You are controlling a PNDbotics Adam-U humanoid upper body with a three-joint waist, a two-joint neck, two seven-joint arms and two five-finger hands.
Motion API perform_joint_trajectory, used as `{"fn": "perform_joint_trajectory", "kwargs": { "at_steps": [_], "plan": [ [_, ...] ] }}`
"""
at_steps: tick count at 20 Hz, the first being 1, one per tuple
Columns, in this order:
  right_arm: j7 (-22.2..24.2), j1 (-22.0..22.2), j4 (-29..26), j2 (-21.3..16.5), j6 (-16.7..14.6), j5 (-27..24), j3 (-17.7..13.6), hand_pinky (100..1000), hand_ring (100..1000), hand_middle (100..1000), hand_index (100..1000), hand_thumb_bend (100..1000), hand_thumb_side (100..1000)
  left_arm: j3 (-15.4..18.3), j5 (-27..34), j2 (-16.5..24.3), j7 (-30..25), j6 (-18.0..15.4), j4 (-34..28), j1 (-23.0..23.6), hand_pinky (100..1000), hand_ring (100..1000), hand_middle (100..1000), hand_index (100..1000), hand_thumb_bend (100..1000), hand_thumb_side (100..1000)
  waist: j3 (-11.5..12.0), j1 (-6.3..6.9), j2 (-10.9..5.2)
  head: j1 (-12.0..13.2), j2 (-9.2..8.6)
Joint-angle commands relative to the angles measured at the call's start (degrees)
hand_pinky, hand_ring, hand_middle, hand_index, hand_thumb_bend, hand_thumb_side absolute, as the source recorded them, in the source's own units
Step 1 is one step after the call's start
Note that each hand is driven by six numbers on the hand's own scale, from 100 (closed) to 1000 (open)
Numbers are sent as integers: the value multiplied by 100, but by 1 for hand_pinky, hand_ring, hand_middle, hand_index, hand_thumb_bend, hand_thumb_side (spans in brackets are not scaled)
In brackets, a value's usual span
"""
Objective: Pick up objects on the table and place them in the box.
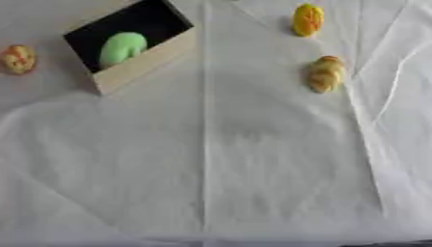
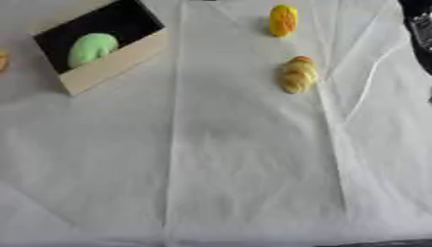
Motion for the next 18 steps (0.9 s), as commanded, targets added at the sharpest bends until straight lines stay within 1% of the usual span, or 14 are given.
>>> {"fn": "perform_joint_trajectory", "kwargs": {
  "at_steps": [1,3,4,5,6,8,10,12,14,16,18],
  "plan": [
    [80,53,-92,-210,-89,263,-54,968,796,837,919,100,643,44,13,127,20,3,-97,-20,862,807,694,808,100,578,2,44,-197,18,22],
    [189,158,-92,-263,-256,684,1,961,801,840,919,100,644,44,9,133,23,-1,-97,-17,862,807,694,808,100,578,1,43,-197,19,22],
    [272,236,-92,-305,-358,972,64,944,815,852,926,100,580,43,9,135,24,-3,-97,-23,861,807,694,808,100,578,1,41,-197,19,22],
    [376,324,-92,-329,-484,1332,138,935,820,856,929,100,544,40,9,136,25,-4,-97,-29,861,807,694,808,100,578,2,41,-197,17,22],
    [510,415,-92,-355,-634,1776,222,923,826,858,931,100,514,37,9,137,24,-4,-97,-31,861,807,694,808,100,578,4,40,-196,16,22],
    [686,574,-92,-352,-924,2680,399,908,839,866,939,100,500,31,8,139,21,-1,-97,-36,861,807,693,808,100,577,12,40,-191,10,22],
    [717,699,-92,-327,-1120,3531,582,901,849,871,940,100,485,20,14,138,13,3,-97,-45,861,807,693,808,100,577,18,41,-188,3,22],
    [592,784,-92,-317,-1183,4209,747,897,854,873,942,100,471,9,22,137,2,6,-97,-58,861,807,693,808,100,577,24,42,-189,-4,22],
    [455,849,-92,-329,-1181,4736,868,896,862,878,952,100,455,2,27,139,-7,7,-97,-63,861,806,693,808,100,577,30,43,-191,-7,22],
    [347,910,-92,-344,-1178,5171,954,893,869,882,957,100,430,-2,31,140,-12,9,-97,-64,860,806,693,807,100,577,34,43,-192,-9,22],
    [255,942,-92,-349,-1174,5489,1005,891,870,879,958,100,400,-7,37,139,-15,15,-97,-70,860,806,693,807,100,577,35,38,-193,-9,22]
  ]
}}
